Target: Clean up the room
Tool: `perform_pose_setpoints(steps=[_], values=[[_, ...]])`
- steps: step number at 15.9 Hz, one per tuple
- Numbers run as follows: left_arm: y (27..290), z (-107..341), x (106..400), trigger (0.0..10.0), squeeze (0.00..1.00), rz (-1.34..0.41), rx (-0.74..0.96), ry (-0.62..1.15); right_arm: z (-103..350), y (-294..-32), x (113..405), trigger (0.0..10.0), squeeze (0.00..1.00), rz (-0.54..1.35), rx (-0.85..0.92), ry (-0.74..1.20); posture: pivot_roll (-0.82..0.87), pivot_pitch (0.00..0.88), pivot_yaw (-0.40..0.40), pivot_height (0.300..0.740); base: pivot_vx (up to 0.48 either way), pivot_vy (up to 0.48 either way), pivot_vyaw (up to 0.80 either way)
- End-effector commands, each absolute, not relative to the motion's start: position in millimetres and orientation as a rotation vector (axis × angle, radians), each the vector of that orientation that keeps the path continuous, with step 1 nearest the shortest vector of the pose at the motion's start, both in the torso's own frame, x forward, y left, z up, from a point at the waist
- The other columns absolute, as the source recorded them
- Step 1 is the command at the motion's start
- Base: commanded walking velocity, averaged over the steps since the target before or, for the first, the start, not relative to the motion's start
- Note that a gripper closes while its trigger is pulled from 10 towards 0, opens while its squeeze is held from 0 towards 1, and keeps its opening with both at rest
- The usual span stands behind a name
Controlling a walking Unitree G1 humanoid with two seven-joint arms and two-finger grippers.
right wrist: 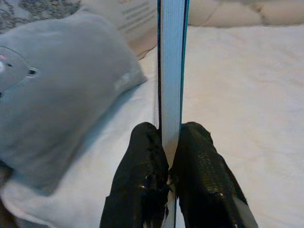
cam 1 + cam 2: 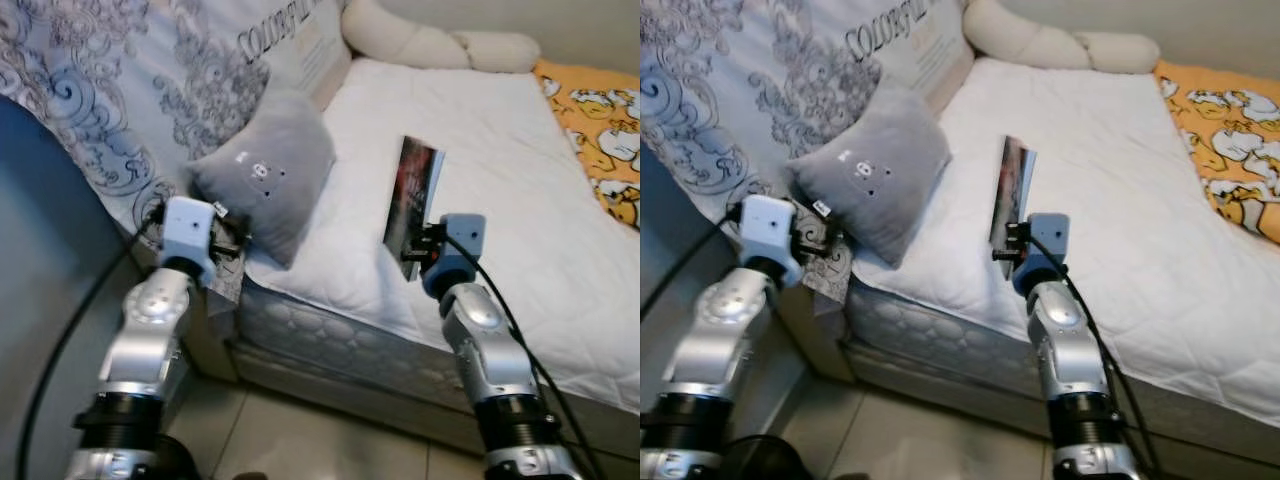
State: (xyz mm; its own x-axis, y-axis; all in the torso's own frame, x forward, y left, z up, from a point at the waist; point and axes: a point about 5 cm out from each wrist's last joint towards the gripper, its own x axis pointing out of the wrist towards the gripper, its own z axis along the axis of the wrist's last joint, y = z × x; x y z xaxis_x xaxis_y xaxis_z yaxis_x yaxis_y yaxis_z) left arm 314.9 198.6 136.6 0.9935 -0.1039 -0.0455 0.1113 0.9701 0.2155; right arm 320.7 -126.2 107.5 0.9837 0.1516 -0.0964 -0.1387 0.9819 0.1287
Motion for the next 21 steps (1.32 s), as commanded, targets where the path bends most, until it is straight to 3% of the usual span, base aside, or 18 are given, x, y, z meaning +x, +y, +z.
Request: perform_pose_setpoints(steps=[1,21], values=[[192.1,139.8,317.5,10.0,0.77,-0.13,0.21,0.019,118.0,-123.1,323.0,10.0,0.0,0.17,0.112,0.061,0.03,0.0,-0.023,0.74,0.349,0.0,0.0],[193.9,141.9,319.0,10.0,0.77,-0.13,0.211,0.019,119.6,-122.0,324.4,10.0,0.0,0.177,0.086,0.058,0.03,0.0,-0.024,0.74,0.349,0.0,0.0]])
